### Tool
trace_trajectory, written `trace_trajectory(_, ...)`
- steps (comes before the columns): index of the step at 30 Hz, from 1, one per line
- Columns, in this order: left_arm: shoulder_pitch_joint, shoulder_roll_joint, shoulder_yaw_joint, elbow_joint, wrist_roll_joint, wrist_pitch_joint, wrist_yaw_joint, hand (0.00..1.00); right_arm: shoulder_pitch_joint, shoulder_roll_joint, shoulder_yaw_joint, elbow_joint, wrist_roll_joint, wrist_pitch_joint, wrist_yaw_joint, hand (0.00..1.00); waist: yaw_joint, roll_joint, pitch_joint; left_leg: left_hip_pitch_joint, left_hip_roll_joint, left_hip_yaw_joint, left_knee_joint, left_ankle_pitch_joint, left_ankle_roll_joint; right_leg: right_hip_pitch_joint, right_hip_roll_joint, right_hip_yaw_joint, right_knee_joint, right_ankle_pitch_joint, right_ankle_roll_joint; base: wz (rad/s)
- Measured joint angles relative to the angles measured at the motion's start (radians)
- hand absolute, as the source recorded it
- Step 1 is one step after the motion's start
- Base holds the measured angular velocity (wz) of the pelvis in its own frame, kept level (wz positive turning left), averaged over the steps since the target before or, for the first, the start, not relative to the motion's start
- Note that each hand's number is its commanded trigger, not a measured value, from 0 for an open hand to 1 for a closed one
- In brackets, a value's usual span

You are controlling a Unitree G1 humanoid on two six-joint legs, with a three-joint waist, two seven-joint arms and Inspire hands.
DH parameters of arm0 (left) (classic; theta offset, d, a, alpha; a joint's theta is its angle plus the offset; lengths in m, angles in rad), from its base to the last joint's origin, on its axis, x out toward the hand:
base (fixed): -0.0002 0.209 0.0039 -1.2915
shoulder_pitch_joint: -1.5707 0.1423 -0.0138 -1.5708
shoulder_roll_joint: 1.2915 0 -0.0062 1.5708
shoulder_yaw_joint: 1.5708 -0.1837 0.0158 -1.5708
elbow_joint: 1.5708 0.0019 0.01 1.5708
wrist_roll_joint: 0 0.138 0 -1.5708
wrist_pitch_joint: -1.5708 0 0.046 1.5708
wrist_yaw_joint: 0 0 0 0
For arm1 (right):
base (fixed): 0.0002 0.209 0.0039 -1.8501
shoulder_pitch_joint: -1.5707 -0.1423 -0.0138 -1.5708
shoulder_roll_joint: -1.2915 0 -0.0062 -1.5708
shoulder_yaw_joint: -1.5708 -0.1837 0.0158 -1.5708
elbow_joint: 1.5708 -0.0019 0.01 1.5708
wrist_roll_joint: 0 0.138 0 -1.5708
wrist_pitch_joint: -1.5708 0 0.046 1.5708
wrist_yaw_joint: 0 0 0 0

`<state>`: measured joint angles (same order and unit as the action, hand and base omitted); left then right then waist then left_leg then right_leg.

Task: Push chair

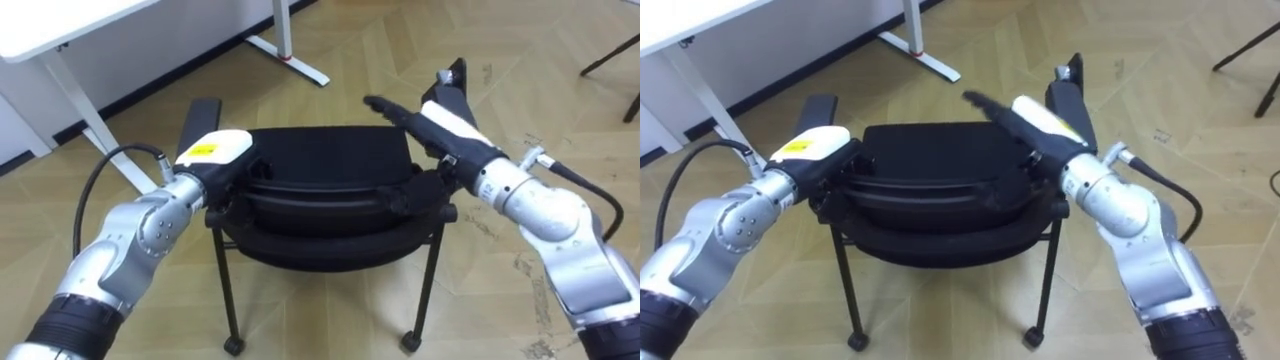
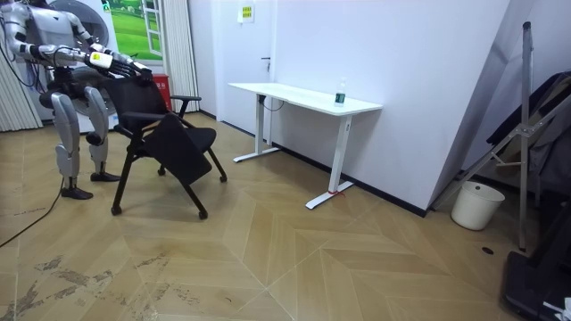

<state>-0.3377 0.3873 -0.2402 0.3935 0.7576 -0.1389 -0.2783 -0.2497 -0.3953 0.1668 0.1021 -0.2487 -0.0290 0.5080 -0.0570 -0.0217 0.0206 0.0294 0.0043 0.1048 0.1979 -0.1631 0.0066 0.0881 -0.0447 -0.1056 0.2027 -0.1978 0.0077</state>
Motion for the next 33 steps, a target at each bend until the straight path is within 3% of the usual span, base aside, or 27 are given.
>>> trace_trajectory(5,-0.006,0.001,0.0,-0.004,0.01,0.0,0.0,1.0,-0.018,-0.005,0.006,-0.03,0.21,0.001,0.082,0.0,0.003,-0.01,-0.0013,-0.005,0.0,-0.002,0.0,0.0,0.0,-0.003,0.0,-0.002,-0.001,0.0,0.0,0.0)
trace_trajectory(16,-0.006,0.0,-0.003,-0.004,0.02,0.001,0.002,1.0,-0.036,-0.003,0.006,-0.049,0.443,-0.001,0.151,0.0,0.001,-0.016,-0.0031,-0.003,0.0,-0.007,0.003,0.0,0.0,0.001,0.0,-0.004,-0.002,0.0,0.0,0.0)
trace_trajectory(24,-0.006,0.0,-0.004,-0.003,0.019,0.002,0.005,1.0,-0.036,-0.004,0.006,-0.047,0.402,-0.001,0.134,0.0,0.002,-0.015,-0.0028,-0.003,0.0,-0.006,0.004,0.0,0.0,0.001,0.001,-0.004,-0.002,0.0,-0.001,0.0)
trace_trajectory(33,-0.005,-0.003,-0.021,0.013,0.018,0.013,0.039,1.0,-0.026,0.007,0.01,0.066,0.179,-0.003,-0.055,0.0,-0.01,-0.005,-0.0015,-0.002,-0.001,-0.012,0.007,0.0,0.0,0.01,0.0,-0.011,-0.003,0.002,-0.002,0.02)
